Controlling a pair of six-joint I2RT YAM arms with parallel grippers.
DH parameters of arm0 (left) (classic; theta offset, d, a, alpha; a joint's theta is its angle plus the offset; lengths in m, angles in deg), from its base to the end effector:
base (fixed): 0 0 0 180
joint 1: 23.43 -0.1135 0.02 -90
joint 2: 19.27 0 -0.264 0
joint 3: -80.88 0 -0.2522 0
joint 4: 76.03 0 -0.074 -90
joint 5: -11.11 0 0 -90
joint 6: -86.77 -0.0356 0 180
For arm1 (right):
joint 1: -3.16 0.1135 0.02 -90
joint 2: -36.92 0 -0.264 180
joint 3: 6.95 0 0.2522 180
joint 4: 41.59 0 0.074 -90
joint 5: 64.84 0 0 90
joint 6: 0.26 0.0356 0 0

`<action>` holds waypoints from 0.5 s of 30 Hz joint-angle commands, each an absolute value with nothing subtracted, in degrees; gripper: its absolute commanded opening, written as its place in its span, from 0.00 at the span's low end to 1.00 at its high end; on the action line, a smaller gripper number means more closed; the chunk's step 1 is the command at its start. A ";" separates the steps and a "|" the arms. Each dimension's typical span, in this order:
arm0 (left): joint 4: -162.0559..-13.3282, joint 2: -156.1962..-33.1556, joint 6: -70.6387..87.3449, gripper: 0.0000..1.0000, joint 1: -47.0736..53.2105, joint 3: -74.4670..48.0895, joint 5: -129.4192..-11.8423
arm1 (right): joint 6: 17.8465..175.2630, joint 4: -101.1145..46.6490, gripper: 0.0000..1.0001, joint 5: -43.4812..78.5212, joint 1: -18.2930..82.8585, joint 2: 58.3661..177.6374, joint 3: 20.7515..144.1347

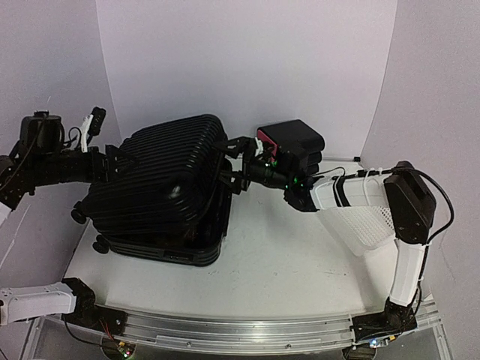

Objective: Open, take out, and arrange the luggage

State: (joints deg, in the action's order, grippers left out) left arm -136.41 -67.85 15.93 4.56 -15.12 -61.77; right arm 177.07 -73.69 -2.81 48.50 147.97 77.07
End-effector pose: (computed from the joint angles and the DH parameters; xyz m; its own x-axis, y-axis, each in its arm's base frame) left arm 0.1265 -0.0791 0.4121 -0.5765 -0.0488 -0.8156 0.5240 0.7438 -0.4149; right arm 0.3006 0.3279 0.2546 -0.9527 0.2911 -0.0878 -0.1066 -0.0494 0.9931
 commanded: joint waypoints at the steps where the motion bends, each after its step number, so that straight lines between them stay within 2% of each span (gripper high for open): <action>1: -137.53 -66.87 -1.19 0.94 4.74 -7.69 -78.34 | 169.56 -63.59 0.98 -2.02 50.31 144.01 89.22; 5: -135.43 -66.18 -11.36 0.94 4.69 -4.02 -71.16 | 166.09 -57.29 0.98 0.65 51.84 145.85 97.56; 8: -133.83 -64.88 -12.34 0.94 4.69 -2.97 -67.39 | 165.21 -54.48 0.98 1.45 53.50 149.59 105.68; 11: -132.27 -64.80 -6.49 0.98 4.70 -4.16 -71.46 | 164.54 -52.40 0.98 1.97 55.62 154.14 114.34; 14: -133.78 -64.96 7.75 0.98 4.69 -3.16 -76.67 | 160.97 -48.65 0.98 3.53 57.68 158.30 123.37; 15: -133.86 -64.49 11.16 0.98 4.70 -2.66 -75.04 | 160.00 -46.95 0.98 4.57 58.31 159.51 125.76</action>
